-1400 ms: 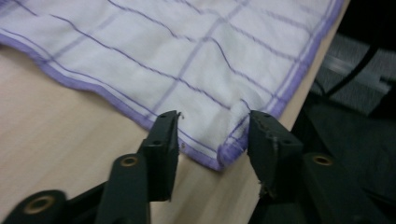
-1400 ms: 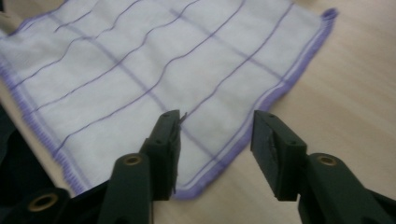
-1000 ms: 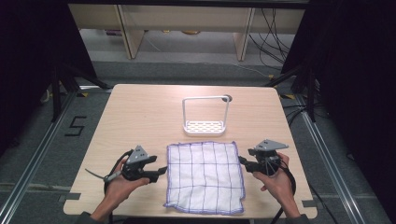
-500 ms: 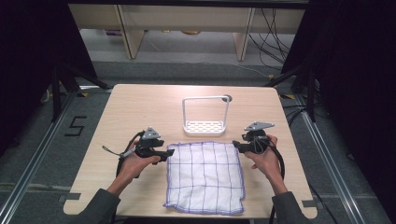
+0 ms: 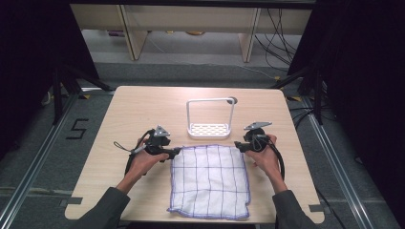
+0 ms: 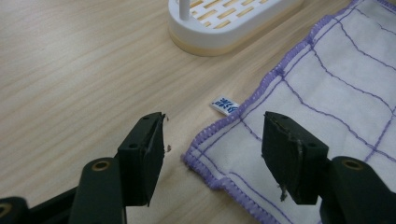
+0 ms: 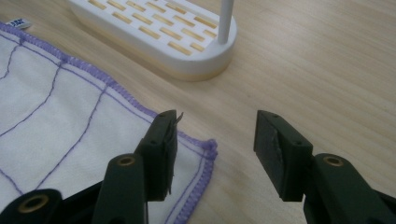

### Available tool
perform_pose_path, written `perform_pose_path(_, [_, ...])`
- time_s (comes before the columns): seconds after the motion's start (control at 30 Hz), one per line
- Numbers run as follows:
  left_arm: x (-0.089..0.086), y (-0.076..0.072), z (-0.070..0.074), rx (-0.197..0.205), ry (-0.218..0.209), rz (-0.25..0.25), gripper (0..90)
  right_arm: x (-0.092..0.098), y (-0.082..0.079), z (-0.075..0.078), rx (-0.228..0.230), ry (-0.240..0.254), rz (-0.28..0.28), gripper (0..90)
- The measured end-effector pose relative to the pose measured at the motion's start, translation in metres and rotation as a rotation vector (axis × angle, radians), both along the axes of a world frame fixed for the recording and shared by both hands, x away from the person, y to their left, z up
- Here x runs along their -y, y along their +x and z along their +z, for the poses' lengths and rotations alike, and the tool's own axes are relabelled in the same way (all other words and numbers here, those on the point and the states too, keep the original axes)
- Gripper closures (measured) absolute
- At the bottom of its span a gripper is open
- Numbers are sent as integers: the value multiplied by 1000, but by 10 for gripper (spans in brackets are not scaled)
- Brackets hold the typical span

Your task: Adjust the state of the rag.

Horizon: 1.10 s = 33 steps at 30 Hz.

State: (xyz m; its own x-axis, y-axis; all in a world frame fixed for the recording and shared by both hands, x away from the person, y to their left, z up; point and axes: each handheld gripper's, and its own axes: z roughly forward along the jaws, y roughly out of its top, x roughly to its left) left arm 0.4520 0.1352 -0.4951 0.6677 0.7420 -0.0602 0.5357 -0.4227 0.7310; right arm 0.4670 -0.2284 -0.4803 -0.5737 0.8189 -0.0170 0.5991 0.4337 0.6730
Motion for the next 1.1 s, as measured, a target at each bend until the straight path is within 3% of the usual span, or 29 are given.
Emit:
perform_pose_path(0.07, [1, 1, 0, 3, 2, -5, 386, -1, 1, -1, -2, 5, -2, 501])
perform_pose_path(0.1, [2, 2, 0, 3, 1, -3, 382, -3, 1, -4, -2, 32, -22, 501])
perform_pose_path(0.13, [2, 1, 0, 2, 5, -18, 375, -5, 1, -4, -37, 20, -11, 499])
perform_pose_path(0.17, [2, 1, 0, 2, 1, -17, 375, -5, 1, -4, -37, 20, -11, 499])
perform_pose_path(0.2, [0, 2, -1, -8, -9, -25, 365, -7, 1, -6, -3, 31, -7, 495])
perform_pose_path(0.3, [-1, 3, -2, -8, -15, -5, 364, -7, 0, -2, -17, 21, 0, 494])
perform_pose_path(0.4, [0, 3, -4, -7, -3, -26, 364, -7, 2, -3, 9, 30, 2, 494])
perform_pose_path(0.43, [2, 2, -5, -9, -6, -22, 363, -8, 2, -4, -1, 5, 13, 489])
perform_pose_path(0.53, [3, 2, -6, -2, -1, -34, 363, -10, 1, -6, -8, 17, -2, 489])
perform_pose_path(0.6, [4, 2, -8, 2, 17, -34, 365, -12, 0, -6, -43, 9, -6, 490])
perform_pose_path(0.63, [4, 2, -8, 3, 29, -38, 368, -12, 2, -8, -23, -12, 6, 490])
perform_pose_path(0.77, [3, 2, -12, 0, 30, -34, 368, -16, 2, -16, -41, -53, 10, 491])
perform_pose_path(0.87, [3, 3, -14, 7, 50, -43, 381, -18, 2, -19, -44, -51, 1, 506])
perform_pose_path(0.97, [4, 2, -18, 10, 56, -53, 417, -19, 1, -21, -39, -31, -10, 543])
perform_pose_path(1.1, [6, -1, -17, 24, 62, -86, 548, -19, 0, -21, -42, -18, -13, 601])
